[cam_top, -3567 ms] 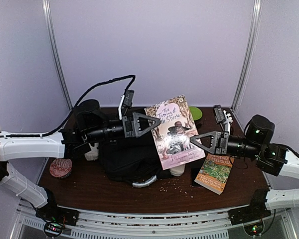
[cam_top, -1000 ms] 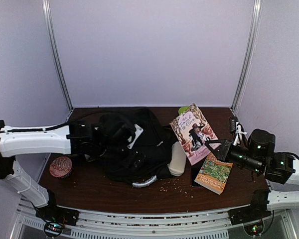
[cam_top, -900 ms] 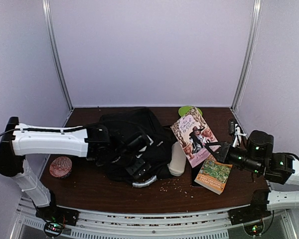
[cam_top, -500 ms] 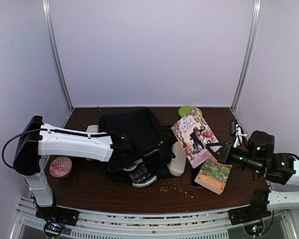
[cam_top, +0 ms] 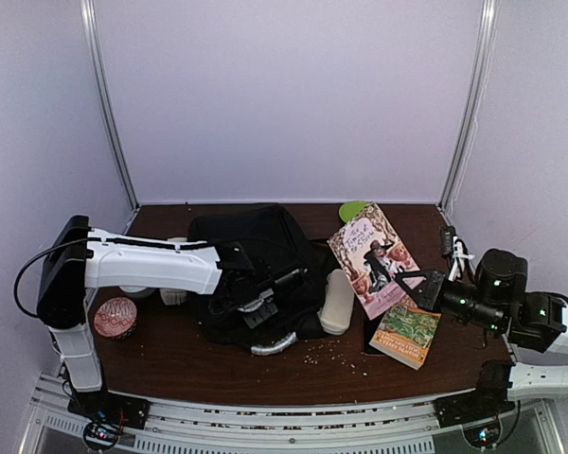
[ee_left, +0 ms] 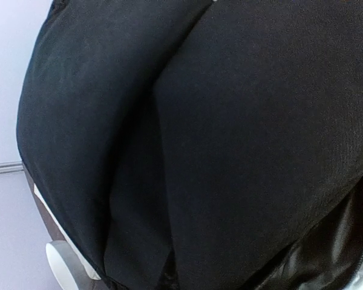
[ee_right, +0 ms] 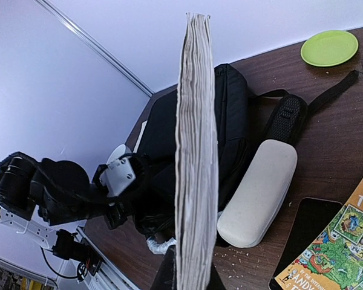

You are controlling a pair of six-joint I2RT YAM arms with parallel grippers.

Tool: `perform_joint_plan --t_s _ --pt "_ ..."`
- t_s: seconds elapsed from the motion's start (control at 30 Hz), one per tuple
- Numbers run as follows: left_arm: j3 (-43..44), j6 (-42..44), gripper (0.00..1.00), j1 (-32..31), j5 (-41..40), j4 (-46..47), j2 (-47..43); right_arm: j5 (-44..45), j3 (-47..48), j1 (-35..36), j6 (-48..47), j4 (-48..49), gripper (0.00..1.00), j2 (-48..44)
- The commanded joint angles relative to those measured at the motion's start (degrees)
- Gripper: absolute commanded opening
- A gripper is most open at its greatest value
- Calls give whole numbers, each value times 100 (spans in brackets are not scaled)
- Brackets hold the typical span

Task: Pack the student bag
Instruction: Place the book in the student bag.

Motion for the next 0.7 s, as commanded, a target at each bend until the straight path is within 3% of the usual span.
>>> perform_joint_plan --t_s 0.0,0.23,0.4,0.5,0.67 --pt "512 -192 0 67 -4 74 -820 -124 278 -12 -103 -13 0 -115" --pt "898 -727 0 574 540 287 -1444 -1170 320 -14 2 703 0 -63" --pt "1000 -1042 0 931 930 678 -1485 -2721 11 -16 237 1642 0 84" --pt "1169 -1134 0 964 1065 774 -1374 -3469 -35 5 352 1719 0 441" --pt "1327 -1317 0 964 1204 840 -1226 -3834 -237 52 417 1820 0 907"
